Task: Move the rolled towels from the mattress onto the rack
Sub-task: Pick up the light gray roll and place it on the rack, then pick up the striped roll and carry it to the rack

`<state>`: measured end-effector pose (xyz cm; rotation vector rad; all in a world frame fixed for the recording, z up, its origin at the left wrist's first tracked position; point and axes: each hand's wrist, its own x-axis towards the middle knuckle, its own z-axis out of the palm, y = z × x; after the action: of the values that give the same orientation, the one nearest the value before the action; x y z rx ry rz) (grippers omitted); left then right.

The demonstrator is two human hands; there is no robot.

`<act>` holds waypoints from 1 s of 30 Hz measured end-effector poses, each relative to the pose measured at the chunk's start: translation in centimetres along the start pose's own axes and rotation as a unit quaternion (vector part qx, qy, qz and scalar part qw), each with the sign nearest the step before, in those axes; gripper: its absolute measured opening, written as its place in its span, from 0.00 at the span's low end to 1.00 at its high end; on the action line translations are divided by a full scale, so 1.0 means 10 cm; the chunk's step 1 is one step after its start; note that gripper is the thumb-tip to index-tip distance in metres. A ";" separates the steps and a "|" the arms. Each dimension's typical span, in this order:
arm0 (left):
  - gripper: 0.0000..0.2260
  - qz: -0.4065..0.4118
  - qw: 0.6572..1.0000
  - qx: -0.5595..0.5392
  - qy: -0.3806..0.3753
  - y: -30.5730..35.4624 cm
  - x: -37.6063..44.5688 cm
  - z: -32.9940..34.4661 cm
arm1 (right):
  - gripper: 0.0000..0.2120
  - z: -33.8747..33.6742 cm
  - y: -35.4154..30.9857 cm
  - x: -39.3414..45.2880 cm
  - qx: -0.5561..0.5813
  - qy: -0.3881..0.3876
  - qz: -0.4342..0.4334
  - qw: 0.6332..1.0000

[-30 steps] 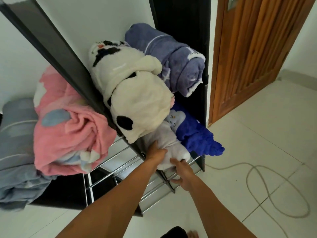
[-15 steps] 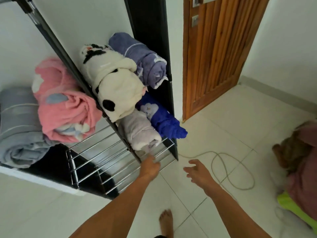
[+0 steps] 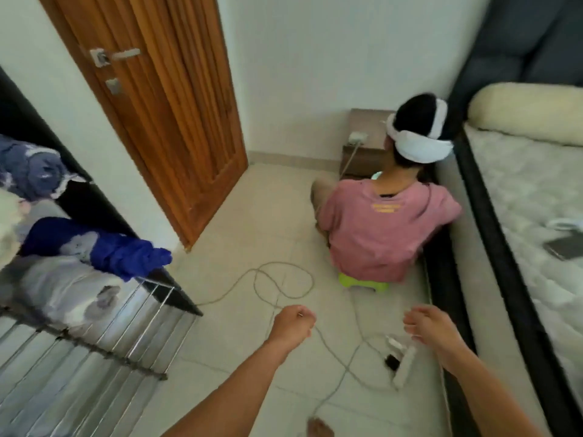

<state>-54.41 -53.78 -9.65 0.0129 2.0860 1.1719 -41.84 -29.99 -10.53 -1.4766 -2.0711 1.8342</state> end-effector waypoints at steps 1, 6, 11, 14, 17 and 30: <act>0.07 0.007 1.000 0.005 -0.026 0.06 -0.04 0.20 | 0.09 -0.18 0.10 -0.13 0.022 0.033 -0.001 0.999; 0.07 0.032 0.986 0.043 -0.156 0.22 -0.41 1.30 | 0.02 -0.80 0.93 -0.94 0.086 0.045 0.064 0.993; 0.07 0.025 0.957 0.110 -0.268 0.26 -0.93 2.27 | 0.02 -1.55 1.47 -1.42 0.166 0.132 0.106 0.972; 0.07 0.014 0.948 0.123 -0.293 0.39 -1.03 2.77 | 0.05 -2.00 1.70 -1.46 0.203 0.174 0.113 0.957; 0.05 -0.007 0.944 0.120 -0.306 0.56 -1.05 3.27 | 0.07 -2.41 1.93 -1.41 0.235 0.195 0.124 0.944; 0.28 -0.202 0.937 0.057 -0.278 1.36 -0.65 5.39 | 0.07 -4.64 2.32 0.01 0.179 0.241 0.155 0.941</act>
<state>-21.86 -8.33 -12.81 -0.0252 1.5511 0.6924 -1.85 2.88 -13.91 -1.9657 -1.2698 1.5909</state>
